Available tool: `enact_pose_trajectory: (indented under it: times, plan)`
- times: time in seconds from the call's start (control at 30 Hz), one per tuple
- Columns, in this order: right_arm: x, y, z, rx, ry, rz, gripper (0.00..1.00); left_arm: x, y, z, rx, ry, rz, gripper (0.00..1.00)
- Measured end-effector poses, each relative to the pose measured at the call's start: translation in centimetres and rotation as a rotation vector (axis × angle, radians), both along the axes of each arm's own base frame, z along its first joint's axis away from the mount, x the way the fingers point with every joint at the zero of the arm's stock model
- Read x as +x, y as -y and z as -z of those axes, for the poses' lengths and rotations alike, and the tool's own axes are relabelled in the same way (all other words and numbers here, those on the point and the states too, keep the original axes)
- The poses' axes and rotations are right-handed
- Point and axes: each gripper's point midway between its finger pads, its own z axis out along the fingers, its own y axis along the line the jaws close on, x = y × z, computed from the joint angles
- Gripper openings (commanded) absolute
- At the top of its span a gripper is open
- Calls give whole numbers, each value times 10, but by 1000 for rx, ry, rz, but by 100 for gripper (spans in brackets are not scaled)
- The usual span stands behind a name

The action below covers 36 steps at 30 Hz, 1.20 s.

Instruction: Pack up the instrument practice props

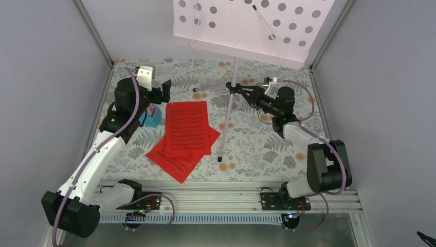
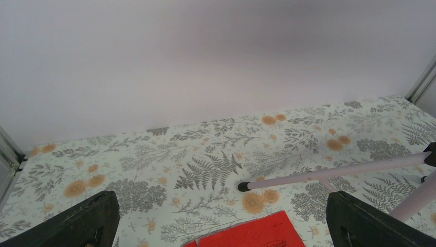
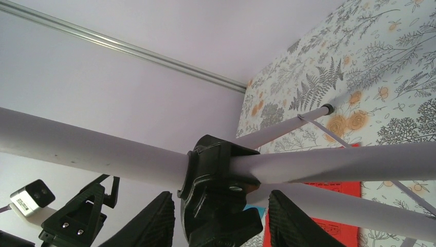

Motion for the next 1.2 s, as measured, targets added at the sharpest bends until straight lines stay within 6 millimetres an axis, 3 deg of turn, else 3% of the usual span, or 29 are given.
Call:
enact_pose_trajectory:
  times: [0.47, 0.87, 1.2]
  plan:
    - [-1, -2, 3, -7, -5, -4, 30, 2, 1, 3, 2, -8, 0, 100]
    - [-4, -9, 6, -9, -14, -20, 36, 1, 3, 3, -1, -9, 12, 100]
    - [-4, -9, 8, 1, -29, -1, 17, 0, 6, 2, -9, -9, 32, 100]
